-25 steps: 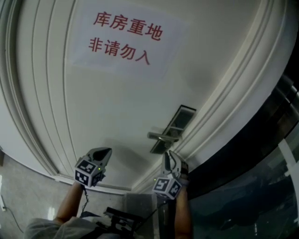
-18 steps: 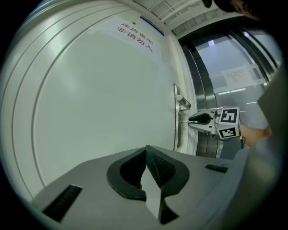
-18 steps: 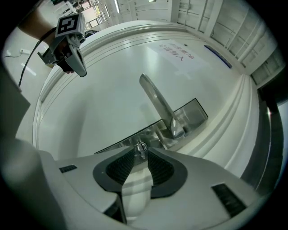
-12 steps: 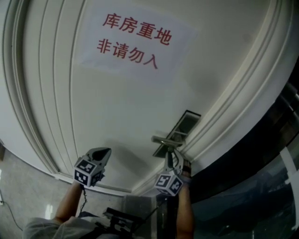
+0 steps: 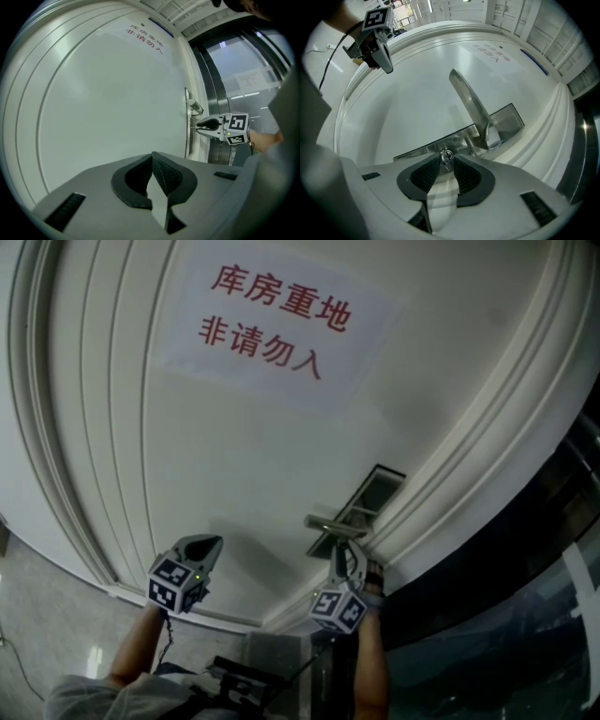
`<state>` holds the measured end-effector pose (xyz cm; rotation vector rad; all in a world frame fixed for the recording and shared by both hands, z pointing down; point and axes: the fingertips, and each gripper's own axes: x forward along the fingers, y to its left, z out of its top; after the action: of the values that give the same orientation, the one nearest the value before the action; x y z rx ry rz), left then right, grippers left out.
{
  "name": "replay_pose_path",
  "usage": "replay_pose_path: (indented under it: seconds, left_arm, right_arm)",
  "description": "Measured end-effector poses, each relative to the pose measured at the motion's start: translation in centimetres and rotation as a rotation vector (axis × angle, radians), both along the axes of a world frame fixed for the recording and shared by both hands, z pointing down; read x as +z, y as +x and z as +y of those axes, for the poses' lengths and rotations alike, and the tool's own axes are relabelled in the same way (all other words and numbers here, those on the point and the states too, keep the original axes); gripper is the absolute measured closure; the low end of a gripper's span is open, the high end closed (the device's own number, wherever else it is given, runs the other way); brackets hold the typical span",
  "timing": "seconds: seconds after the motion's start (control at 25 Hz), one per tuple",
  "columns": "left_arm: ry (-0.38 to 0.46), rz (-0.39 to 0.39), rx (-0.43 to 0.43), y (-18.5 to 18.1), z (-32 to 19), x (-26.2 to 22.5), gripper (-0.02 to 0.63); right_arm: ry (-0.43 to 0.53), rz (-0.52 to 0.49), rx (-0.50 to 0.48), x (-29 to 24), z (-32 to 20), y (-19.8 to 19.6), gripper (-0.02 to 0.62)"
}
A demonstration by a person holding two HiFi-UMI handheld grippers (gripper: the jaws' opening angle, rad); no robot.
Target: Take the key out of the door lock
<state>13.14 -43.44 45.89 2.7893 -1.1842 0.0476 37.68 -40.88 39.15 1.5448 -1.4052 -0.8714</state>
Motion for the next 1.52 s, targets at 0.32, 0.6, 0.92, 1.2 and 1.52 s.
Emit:
replay_pose_path:
  seconds: [0.32, 0.6, 0.92, 1.2, 1.52]
  left_arm:
    - [-0.004, -0.002, -0.007, 0.1, -0.2, 0.3, 0.601]
    - [-0.006, 0.002, -0.007, 0.3, -0.1, 0.4, 0.601]
    - [-0.005, 0.007, -0.011, 0.2, 0.0, 0.3, 0.601]
    - [-0.001, 0.004, -0.014, 0.0, 0.4, 0.2, 0.601]
    - [0.002, 0.000, -0.012, -0.2, 1.2, 0.3, 0.601]
  right_arm:
    - [0.002, 0.111, 0.017, 0.4, -0.1, 0.5, 0.535]
    - [0.016, 0.244, 0.031, 0.5, -0.2, 0.4, 0.552]
    - [0.009, 0.311, 0.040, 0.4, -0.2, 0.5, 0.561]
    - [0.018, 0.391, 0.056, 0.6, -0.2, 0.5, 0.572]
    - [0.001, 0.418, 0.061, 0.7, -0.2, 0.0, 0.574]
